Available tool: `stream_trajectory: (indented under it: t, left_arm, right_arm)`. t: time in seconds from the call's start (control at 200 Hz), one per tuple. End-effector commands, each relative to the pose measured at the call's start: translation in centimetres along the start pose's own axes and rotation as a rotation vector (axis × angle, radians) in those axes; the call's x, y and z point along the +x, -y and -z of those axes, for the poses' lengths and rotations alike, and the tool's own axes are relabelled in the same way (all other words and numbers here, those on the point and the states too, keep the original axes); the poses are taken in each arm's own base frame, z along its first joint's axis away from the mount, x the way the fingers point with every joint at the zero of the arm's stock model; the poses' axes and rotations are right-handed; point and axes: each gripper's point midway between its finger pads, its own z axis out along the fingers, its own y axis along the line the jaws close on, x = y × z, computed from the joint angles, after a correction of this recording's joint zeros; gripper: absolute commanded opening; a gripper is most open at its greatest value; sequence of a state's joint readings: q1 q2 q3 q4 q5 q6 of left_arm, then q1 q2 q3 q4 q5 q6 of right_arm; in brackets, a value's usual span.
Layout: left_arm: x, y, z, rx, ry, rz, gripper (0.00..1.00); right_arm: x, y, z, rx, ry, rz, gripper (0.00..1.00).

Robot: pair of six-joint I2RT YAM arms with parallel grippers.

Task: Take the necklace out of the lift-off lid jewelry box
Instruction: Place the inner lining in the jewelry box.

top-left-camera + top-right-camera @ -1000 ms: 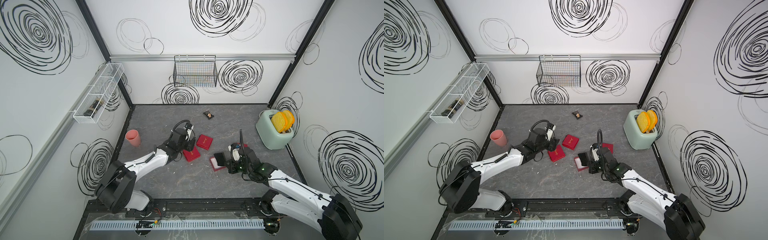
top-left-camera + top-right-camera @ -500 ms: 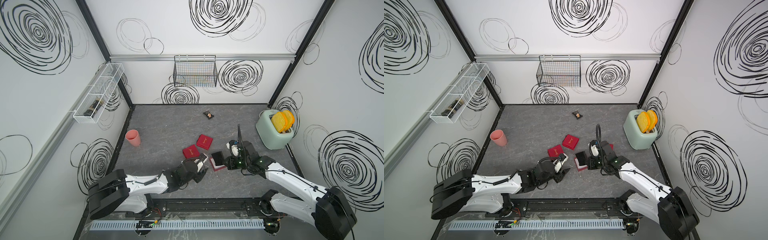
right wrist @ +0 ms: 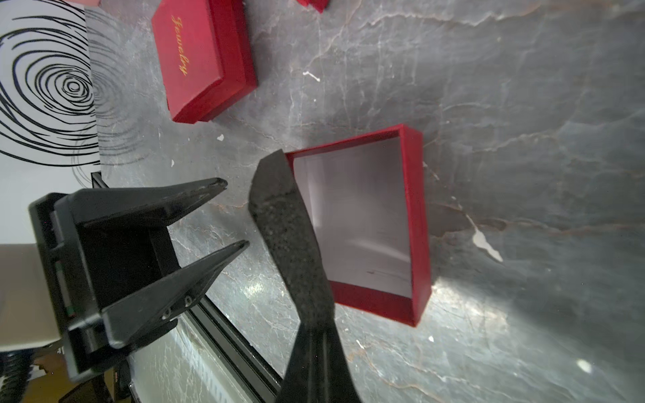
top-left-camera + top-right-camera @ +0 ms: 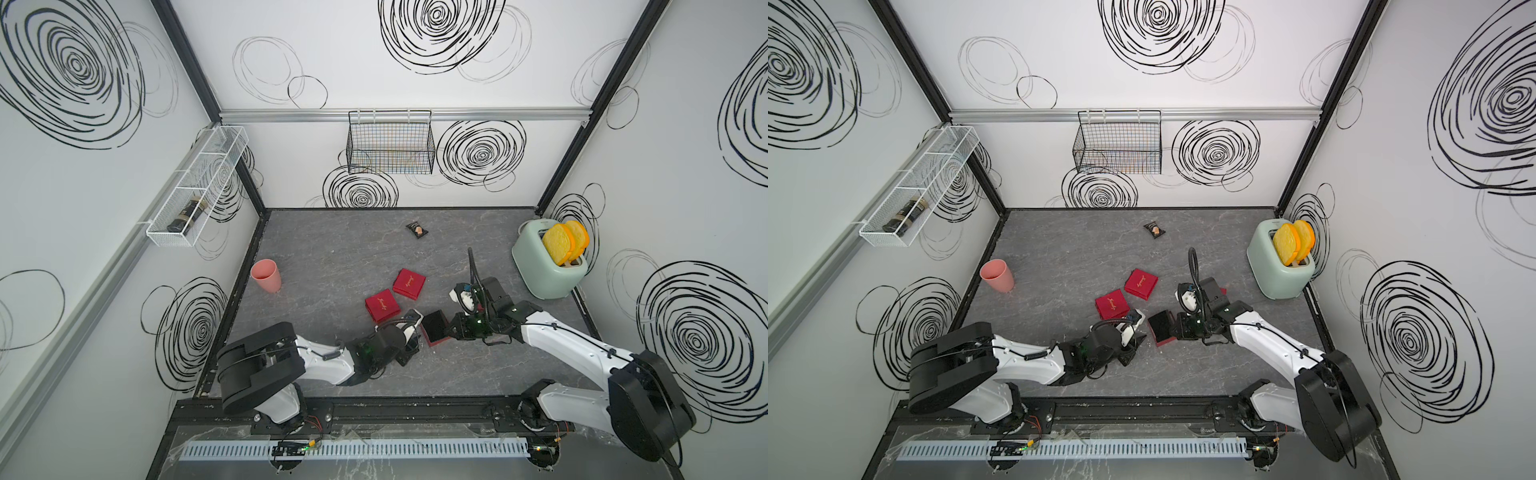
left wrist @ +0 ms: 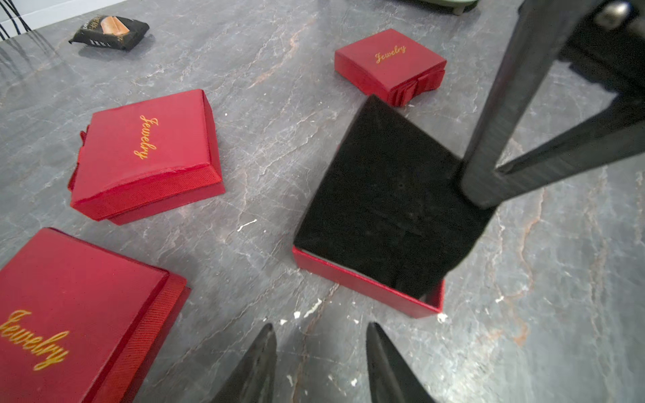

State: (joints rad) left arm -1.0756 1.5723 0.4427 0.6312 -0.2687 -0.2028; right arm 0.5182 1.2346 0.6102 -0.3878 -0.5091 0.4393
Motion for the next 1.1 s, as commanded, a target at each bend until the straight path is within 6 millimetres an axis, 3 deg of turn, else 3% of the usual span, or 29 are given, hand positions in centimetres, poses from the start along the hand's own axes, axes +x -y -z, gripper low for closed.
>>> stream_trajectory:
  t: [0.0,0.52,0.915,0.986,1.096]
  left_arm:
    - [-2.6,0.8,-0.6,0.01,0.088,0.038,0.44]
    - [-2.5,1.0,-2.7,-0.01,0.073,0.034,0.42]
    - [-2.7,0.9,-2.6,-0.011,0.076,0.029,0.42]
    - [-2.8,0.9,-2.5,-0.014,0.078,0.029,0.42]
    - [-2.8,0.8,-2.3,-0.017,0.08,0.03,0.42]
  right_arm:
    - [0.2,0.0,0.0,-0.006,-0.034,0.005,0.0]
    - [0.1,1.8,-0.1,0.117,-0.043,0.023,0.0]
    - [0.3,2.8,-1.0,0.226,-0.055,0.049,0.01]
    - [0.2,2.7,-0.8,0.25,-0.047,0.061,0.05]
    - [-0.3,2.2,-0.3,0.287,-0.018,0.09,0.2]
